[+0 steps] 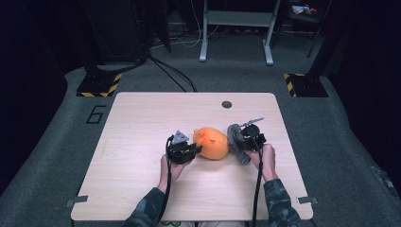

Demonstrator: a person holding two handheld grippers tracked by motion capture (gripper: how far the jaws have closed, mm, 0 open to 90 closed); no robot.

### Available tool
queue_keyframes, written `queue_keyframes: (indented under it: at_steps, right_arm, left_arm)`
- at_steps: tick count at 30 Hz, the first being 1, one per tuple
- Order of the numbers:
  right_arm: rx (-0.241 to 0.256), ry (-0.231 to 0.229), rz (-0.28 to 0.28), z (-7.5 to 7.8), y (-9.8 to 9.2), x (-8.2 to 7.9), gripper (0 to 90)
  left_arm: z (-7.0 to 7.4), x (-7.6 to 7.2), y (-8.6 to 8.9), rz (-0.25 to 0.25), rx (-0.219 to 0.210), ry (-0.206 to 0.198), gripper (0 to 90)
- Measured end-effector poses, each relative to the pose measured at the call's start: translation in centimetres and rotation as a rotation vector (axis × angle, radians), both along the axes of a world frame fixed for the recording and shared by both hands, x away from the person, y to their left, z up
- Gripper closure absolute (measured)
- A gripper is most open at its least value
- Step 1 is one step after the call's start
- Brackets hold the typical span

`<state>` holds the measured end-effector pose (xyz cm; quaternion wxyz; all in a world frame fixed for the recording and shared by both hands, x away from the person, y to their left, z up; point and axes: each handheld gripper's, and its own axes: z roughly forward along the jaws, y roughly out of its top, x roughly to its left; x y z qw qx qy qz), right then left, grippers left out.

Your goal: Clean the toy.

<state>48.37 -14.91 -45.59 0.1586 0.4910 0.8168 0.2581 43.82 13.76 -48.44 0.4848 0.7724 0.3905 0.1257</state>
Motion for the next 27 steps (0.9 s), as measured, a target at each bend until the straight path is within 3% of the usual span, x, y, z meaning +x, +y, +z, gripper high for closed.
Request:
queue_keyframes:
  at_steps: [2,3,4,5,6,7,8,11,16,17,18,19,20,21,22,23,25,27]
  right_arm:
    - [0.013,-0.035,0.005,1.4,0.0,-0.5,71.3]
    - [0.017,-0.082,0.016,2.8,0.1,-1.0,71.3]
    - [0.017,-0.082,0.016,2.8,0.1,-1.0,71.3]
    - [0.032,-0.125,0.030,4.2,0.5,-1.5,71.2]
    - [0.032,-0.125,0.030,4.2,0.5,-1.5,71.2]
    - [0.048,-0.159,0.053,5.6,1.0,-2.1,71.2]
    - [0.048,-0.159,0.053,5.6,1.0,-2.1,71.2]
    - [0.081,-0.210,0.106,7.5,2.6,-3.1,71.3]
    - [0.088,-0.202,0.156,7.6,4.1,-2.9,71.2]
    - [0.054,-0.166,0.177,6.7,4.9,-2.4,71.3]
    - [0.054,-0.166,0.177,6.7,4.9,-2.4,71.3]
    - [0.032,-0.127,0.181,5.4,5.6,-1.8,71.3]
    - [0.032,-0.127,0.181,5.4,5.6,-1.8,71.3]
    - [0.004,-0.120,0.174,4.0,6.0,-1.3,71.5]
    - [0.004,-0.120,0.174,4.0,6.0,-1.3,71.5]
    - [0.034,-0.113,0.175,3.4,5.9,-1.1,71.5]
    - [0.047,-0.105,0.155,3.4,5.8,-1.2,71.5]
    - [0.031,-0.115,0.174,3.4,5.8,-1.0,71.5]
  left_arm:
    - [0.0,0.0,-0.1,0.004,-0.004,0.000,73.8]
    - [0.0,0.0,-0.1,0.003,-0.003,0.000,73.8]
    - [0.0,0.0,-0.1,0.005,-0.007,0.001,73.8]
    - [0.0,0.0,-0.2,0.009,-0.010,0.000,73.8]
    - [0.0,0.0,-0.2,0.009,-0.010,0.000,73.8]
    - [0.0,0.0,-0.1,0.008,-0.010,-0.001,73.8]
    - [0.0,0.0,-0.1,0.008,-0.010,-0.001,73.8]
    - [0.0,0.0,-0.2,0.009,-0.010,-0.002,73.8]
    - [0.0,0.0,-0.2,0.010,-0.010,-0.003,73.7]
    - [0.1,0.0,-0.2,0.007,-0.007,-0.005,73.6]
    - [0.1,0.0,-0.2,0.007,-0.007,-0.005,73.4]
    - [0.1,0.0,-0.1,-0.002,0.000,-0.006,73.0]
    - [0.1,0.0,-0.1,-0.002,0.000,-0.006,72.0]
    - [0.0,0.1,0.0,-0.002,0.016,-0.013,69.9]
    - [0.0,0.1,0.0,-0.002,0.016,-0.013,66.2]
    - [0.0,0.1,0.0,-0.002,0.018,-0.015,62.9]
    - [-0.1,0.2,0.4,-0.008,0.015,-0.033,57.1]
    - [-0.2,0.3,0.5,-0.005,0.027,-0.034,50.5]
